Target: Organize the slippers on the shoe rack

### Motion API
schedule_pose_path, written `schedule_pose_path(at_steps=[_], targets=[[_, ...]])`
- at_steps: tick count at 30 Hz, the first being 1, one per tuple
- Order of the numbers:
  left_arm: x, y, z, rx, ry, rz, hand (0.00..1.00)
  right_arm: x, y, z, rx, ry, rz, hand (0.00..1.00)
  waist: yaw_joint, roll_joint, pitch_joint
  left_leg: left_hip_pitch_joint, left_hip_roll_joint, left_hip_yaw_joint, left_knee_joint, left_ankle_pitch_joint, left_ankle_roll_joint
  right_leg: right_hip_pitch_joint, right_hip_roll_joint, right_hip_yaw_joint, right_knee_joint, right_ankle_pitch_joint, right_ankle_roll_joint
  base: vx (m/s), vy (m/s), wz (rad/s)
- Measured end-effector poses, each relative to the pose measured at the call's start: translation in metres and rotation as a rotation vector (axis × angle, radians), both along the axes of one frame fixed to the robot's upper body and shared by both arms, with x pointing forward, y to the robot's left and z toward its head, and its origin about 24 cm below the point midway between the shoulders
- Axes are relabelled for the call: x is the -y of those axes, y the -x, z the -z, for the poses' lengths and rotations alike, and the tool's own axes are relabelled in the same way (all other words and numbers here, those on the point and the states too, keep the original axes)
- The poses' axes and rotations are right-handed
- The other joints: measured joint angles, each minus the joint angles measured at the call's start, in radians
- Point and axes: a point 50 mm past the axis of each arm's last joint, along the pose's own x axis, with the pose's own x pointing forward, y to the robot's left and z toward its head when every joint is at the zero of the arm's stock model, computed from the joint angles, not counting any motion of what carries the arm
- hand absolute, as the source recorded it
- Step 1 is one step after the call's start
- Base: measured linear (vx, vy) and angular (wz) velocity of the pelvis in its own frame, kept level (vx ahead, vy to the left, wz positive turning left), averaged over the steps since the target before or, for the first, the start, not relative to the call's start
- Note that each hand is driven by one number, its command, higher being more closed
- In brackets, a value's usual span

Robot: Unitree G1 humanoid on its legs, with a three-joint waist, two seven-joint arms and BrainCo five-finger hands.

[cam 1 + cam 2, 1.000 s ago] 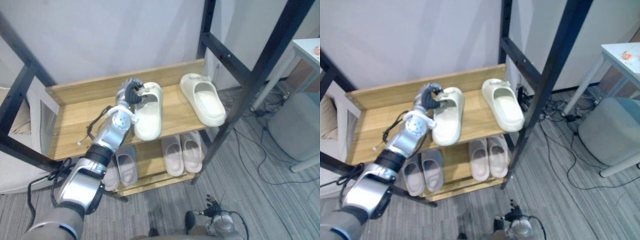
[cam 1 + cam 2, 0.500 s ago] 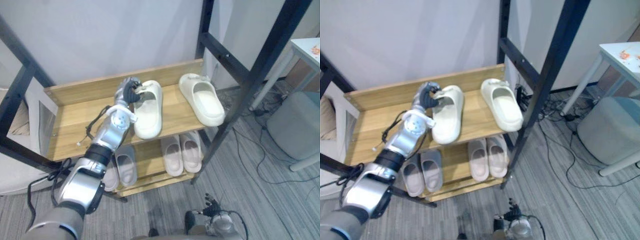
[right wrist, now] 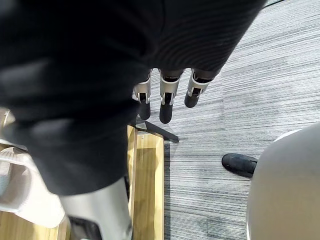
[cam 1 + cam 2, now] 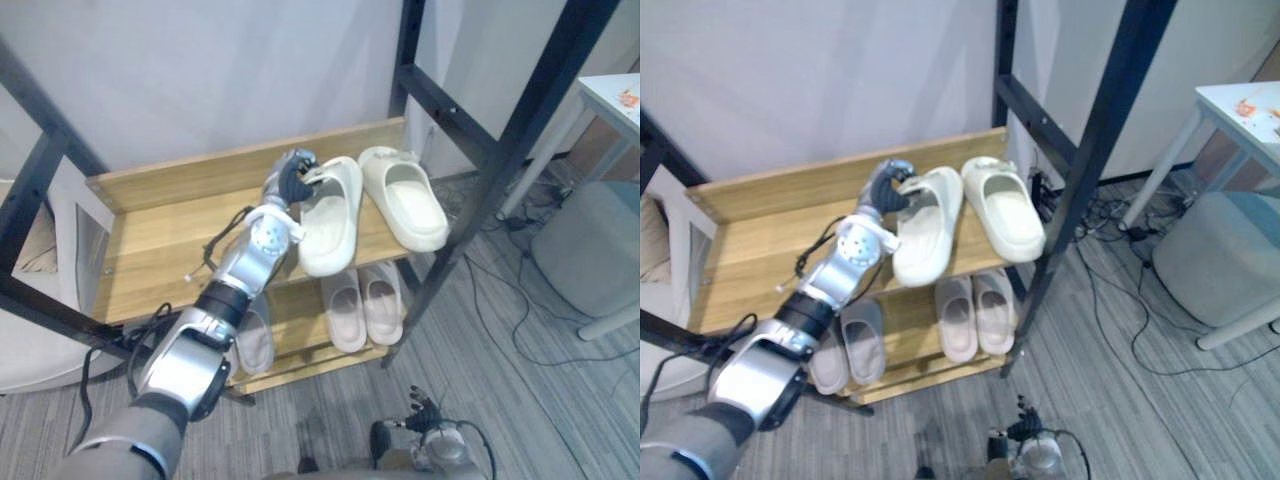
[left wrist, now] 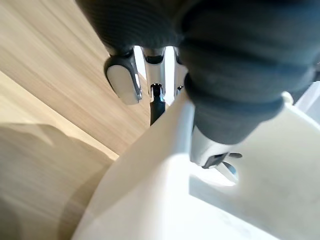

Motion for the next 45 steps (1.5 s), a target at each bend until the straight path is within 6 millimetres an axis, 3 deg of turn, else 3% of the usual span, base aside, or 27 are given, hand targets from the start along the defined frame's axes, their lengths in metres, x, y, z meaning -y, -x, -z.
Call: schedule_pose_path(at_steps=[7, 8, 28, 45], targets=[[0.003, -0.001, 0.006, -0.019, 0.011, -0.019, 1.00, 0.000, 0.000, 0.000, -0.002, -0.004, 0.009, 0.00, -0.001, 0.000, 0.000, 0.000, 0.000, 0.000, 0.000, 0.000, 0.000, -0.002, -0.001, 0.000, 0.000, 0.000, 0.000, 0.00, 0.000, 0.00], [0.003, -0.002, 0.006, -0.019, 0.010, -0.021, 0.00, 0.001, 0.000, 0.000, -0.002, -0.004, 0.010, 0.00, -0.001, 0.000, 0.000, 0.000, 0.000, 0.001, 0.000, 0.000, 0.000, -0.003, -0.001, 0.000, 0.000, 0.000, 0.000, 0.00, 0.000, 0.00], [-0.004, -0.007, -0.002, -0.005, 0.080, -0.087, 0.00, 0.005, 0.000, 0.000, 0.006, -0.019, 0.076, 0.00, -0.008, 0.001, 0.016, -0.002, 0.000, 0.009, -0.005, 0.000, 0.000, -0.013, -0.001, 0.004, 0.000, 0.000, 0.000, 0.00, 0.000, -0.01], [0.032, 0.007, -0.010, -0.006, 0.297, 0.034, 0.00, 0.005, -0.002, -0.001, 0.009, -0.015, 0.077, 0.00, -0.009, 0.005, 0.023, 0.000, -0.002, -0.019, -0.006, 0.002, 0.002, 0.009, -0.005, -0.030, 0.000, -0.003, 0.004, 0.00, -0.002, 0.04]])
